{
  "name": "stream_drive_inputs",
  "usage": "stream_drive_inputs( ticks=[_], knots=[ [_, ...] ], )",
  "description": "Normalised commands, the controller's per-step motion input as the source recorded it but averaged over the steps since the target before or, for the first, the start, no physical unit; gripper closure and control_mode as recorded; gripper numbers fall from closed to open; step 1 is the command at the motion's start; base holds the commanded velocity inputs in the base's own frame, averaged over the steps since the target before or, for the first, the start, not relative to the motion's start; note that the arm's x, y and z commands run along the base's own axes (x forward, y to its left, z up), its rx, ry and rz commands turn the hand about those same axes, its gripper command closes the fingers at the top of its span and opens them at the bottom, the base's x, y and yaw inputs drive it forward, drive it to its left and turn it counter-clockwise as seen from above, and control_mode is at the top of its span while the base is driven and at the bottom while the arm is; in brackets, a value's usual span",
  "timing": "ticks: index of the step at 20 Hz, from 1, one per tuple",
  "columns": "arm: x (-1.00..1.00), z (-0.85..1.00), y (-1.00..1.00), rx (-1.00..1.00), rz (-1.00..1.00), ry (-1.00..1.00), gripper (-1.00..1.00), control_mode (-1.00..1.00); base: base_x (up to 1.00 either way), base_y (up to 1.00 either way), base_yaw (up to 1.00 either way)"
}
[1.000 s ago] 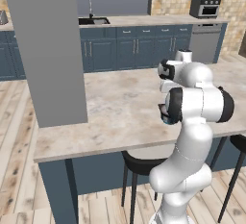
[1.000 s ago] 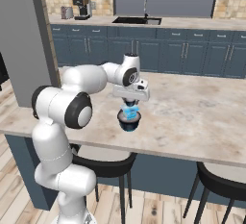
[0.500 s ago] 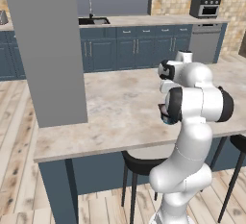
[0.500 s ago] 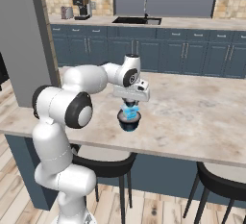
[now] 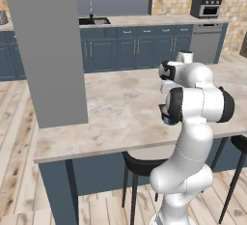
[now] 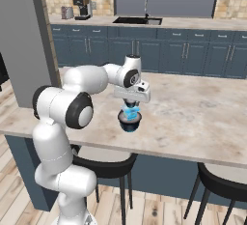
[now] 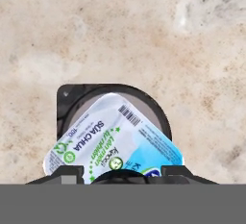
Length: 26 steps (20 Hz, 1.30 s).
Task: Stack the yogurt containers by placing the smaller containers on top of the larger containers.
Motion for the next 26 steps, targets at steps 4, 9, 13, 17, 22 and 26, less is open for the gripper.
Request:
stream_drive_inputs(
  ticks=[4,9,13,17,22,26],
  knots=[
    [0.00,0.00,0.00,0.00,-0.03,0.00,1.00,-1.00,0.00,0.00,0.00],
    [0.00,0.00,0.01,0.00,-0.04,0.00,1.00,-1.00,0.00,0.00,0.00],
    [0.00,-0.01,0.03,0.00,-0.03,0.00,1.00,-1.00,0.00,0.00,0.00],
    [0.00,0.00,0.02,0.00,-0.02,0.00,1.00,-1.00,0.00,0.00,0.00],
    [-0.01,0.00,0.00,0.00,-0.03,0.00,1.00,-1.00,0.00,0.00,0.00],
    [-0.01,0.00,0.00,0.00,-0.03,0.00,1.00,-1.00,0.00,0.00,0.00]
  ],
)
